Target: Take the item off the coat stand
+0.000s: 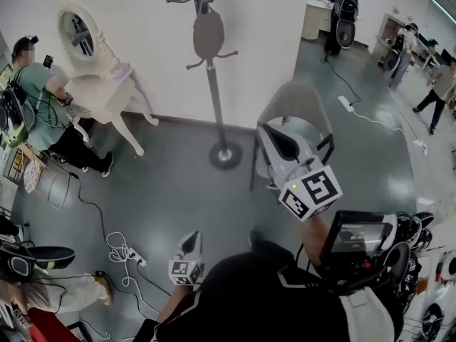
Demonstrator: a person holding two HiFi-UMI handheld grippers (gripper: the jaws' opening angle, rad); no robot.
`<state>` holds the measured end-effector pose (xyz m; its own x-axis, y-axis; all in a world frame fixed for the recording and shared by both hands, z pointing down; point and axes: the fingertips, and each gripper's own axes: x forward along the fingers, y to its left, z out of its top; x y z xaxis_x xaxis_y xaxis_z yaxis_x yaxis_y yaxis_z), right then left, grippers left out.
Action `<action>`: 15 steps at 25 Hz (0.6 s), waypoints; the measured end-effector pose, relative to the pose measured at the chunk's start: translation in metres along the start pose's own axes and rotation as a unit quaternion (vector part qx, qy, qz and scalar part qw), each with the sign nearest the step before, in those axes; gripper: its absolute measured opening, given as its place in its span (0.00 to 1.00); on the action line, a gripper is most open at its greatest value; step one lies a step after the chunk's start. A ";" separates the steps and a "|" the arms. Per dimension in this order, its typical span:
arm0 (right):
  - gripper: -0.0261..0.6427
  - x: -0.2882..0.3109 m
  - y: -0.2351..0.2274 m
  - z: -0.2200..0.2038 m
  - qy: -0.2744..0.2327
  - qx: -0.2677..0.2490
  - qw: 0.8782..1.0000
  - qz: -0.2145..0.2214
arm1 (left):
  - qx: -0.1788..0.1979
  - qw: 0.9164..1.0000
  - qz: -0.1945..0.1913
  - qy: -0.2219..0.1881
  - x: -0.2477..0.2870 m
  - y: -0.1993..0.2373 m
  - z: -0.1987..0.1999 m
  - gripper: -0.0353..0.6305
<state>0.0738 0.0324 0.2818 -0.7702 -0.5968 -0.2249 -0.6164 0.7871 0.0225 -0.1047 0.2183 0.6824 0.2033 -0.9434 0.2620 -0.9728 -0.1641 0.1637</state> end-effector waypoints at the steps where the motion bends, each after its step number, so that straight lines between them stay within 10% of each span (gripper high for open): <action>1: 0.05 0.004 -0.005 -0.002 0.002 -0.002 1.000 0.005 | -0.007 1.000 0.003 0.000 0.006 0.000 0.003 0.12; 15: 0.05 0.053 -0.093 -0.014 -0.004 0.018 1.000 0.023 | -0.012 0.998 0.057 -0.001 0.082 0.002 0.057 0.12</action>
<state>0.0878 -0.0752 0.2817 -0.7965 -0.5587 -0.2314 -0.5739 0.8189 -0.0018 -0.0958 0.1240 0.6502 0.0922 -0.9558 0.2791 -0.9865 -0.0497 0.1558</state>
